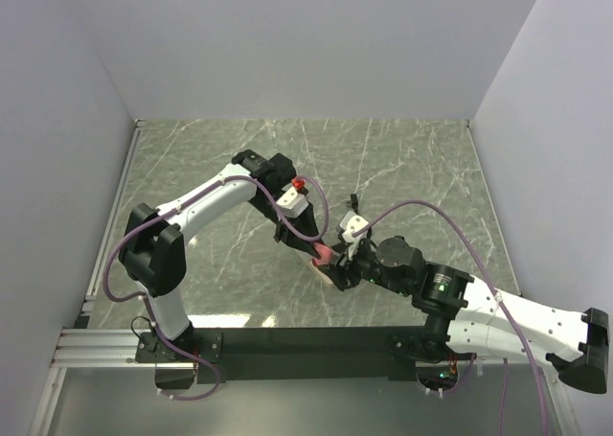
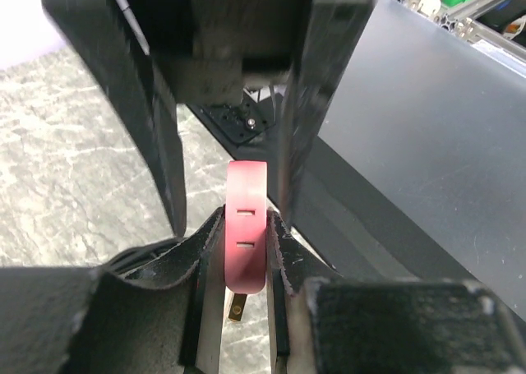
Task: Insert the plug
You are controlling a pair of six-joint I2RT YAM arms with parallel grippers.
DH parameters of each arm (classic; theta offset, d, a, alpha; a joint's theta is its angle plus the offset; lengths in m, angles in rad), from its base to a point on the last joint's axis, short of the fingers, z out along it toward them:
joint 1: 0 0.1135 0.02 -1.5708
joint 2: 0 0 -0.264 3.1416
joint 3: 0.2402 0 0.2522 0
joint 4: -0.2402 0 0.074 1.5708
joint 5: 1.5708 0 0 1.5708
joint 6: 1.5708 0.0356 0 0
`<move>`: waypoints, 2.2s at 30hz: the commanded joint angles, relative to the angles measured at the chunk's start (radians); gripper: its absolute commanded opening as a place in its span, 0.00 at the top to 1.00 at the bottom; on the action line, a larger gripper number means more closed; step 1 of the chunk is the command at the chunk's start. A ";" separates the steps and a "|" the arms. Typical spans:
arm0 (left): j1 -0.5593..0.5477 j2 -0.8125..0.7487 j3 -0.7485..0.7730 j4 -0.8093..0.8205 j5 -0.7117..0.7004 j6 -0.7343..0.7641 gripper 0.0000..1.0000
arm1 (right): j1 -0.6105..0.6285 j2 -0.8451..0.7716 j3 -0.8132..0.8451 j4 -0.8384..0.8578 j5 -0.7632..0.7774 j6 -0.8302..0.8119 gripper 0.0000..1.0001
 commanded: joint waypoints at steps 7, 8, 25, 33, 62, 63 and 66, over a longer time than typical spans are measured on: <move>-0.014 -0.053 0.007 -0.020 0.258 0.025 0.99 | 0.003 -0.032 -0.040 0.070 0.014 0.008 0.42; -0.014 -0.053 0.006 -0.018 0.258 0.028 0.99 | 0.003 -0.038 -0.044 0.081 0.006 0.005 0.42; -0.022 -0.032 0.038 -0.023 0.256 0.017 0.99 | 0.004 -0.072 -0.063 0.161 -0.078 -0.014 1.00; 0.064 0.046 0.121 -0.026 0.252 -0.084 0.91 | 0.004 -0.147 -0.037 0.076 0.022 -0.018 1.00; 0.305 -0.072 0.374 0.147 0.092 -0.401 0.01 | 0.001 -0.164 -0.104 0.158 0.051 -0.003 1.00; 0.309 -0.076 0.371 0.357 0.048 -0.608 0.00 | 0.000 -0.164 -0.106 0.159 0.051 -0.002 1.00; 0.309 -0.147 0.205 1.088 -0.234 -1.262 0.01 | 0.001 -0.155 -0.104 0.144 0.049 0.005 1.00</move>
